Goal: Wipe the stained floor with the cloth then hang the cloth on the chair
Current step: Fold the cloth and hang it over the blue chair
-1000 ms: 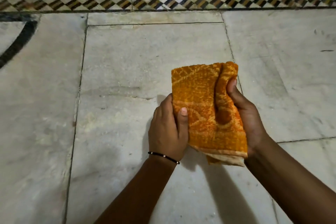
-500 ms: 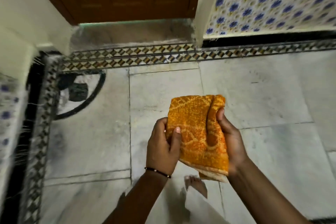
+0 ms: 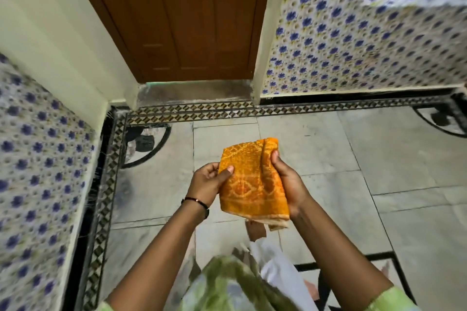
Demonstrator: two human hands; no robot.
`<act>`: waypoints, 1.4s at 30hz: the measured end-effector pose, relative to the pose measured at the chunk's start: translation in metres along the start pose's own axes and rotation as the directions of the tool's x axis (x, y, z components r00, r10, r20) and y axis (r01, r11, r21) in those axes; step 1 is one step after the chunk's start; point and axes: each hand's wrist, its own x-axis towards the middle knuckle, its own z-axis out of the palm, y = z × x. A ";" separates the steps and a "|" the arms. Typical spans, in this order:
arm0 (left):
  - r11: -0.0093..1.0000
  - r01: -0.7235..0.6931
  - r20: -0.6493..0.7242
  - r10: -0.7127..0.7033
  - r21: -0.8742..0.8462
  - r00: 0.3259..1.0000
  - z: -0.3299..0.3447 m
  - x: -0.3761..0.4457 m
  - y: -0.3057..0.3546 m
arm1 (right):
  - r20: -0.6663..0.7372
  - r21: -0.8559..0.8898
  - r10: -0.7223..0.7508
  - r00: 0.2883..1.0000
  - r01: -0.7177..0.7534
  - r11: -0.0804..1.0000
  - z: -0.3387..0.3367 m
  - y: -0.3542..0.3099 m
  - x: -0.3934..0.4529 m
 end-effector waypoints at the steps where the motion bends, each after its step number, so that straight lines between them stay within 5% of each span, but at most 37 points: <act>1: 1.000 -0.031 0.003 0.031 0.000 1.000 -0.008 -0.013 0.004 | -0.025 -0.013 -0.018 1.000 0.018 1.000 0.005 0.009 -0.009; 10: 0.952 -0.267 0.036 0.265 0.147 0.964 -0.064 -0.126 0.033 | -0.275 -0.338 -0.343 0.898 0.244 0.909 0.050 0.073 -0.100; 12: 0.943 -0.275 0.048 0.271 0.187 0.961 -0.061 -0.141 0.040 | -0.337 -0.673 -0.495 0.801 0.163 0.722 0.056 0.078 -0.113; 13: 0.937 -0.279 0.041 0.276 0.212 0.960 -0.058 -0.150 0.043 | -0.326 -0.846 -0.599 0.731 0.057 0.530 0.059 0.081 -0.120; 14: 0.933 -0.275 0.022 0.278 0.233 0.960 -0.054 -0.155 0.045 | -0.257 -0.940 -0.686 0.681 -0.010 0.342 0.064 0.085 -0.129; 16: 0.927 -0.295 -0.029 0.310 0.232 0.950 -0.043 -0.164 0.053 | -0.009 -0.982 -0.742 0.671 0.136 0.134 0.080 0.087 -0.148; 18: 0.933 -0.287 -0.092 0.312 0.219 0.945 -0.031 -0.170 0.068 | 0.201 -0.920 -0.644 0.738 0.368 0.135 0.096 0.088 -0.163; 21: 0.957 -0.257 -0.214 0.281 0.132 0.936 -0.020 -0.177 0.094 | 0.352 -0.846 -0.533 0.769 0.505 0.171 0.111 0.082 -0.177; 26: 0.937 -0.195 -0.115 0.168 -0.290 0.979 -0.015 -0.190 0.144 | 0.393 -0.830 -0.684 0.615 0.557 0.023 0.140 0.049 -0.183; 29: 0.902 -0.237 -0.014 0.249 -0.360 0.968 -0.016 -0.199 0.162 | 0.321 -0.793 -0.744 0.586 0.596 0.127 0.158 0.027 -0.191; 36: 0.865 -0.498 0.078 0.493 0.060 0.867 -0.025 -0.202 0.179 | 0.291 -0.701 -0.546 0.786 0.563 0.436 0.181 -0.005 -0.211; 42: 0.686 -0.656 0.135 0.651 0.317 0.747 -0.019 -0.211 0.189 | 0.317 -0.690 -0.568 0.760 0.595 0.411 0.193 -0.017 -0.220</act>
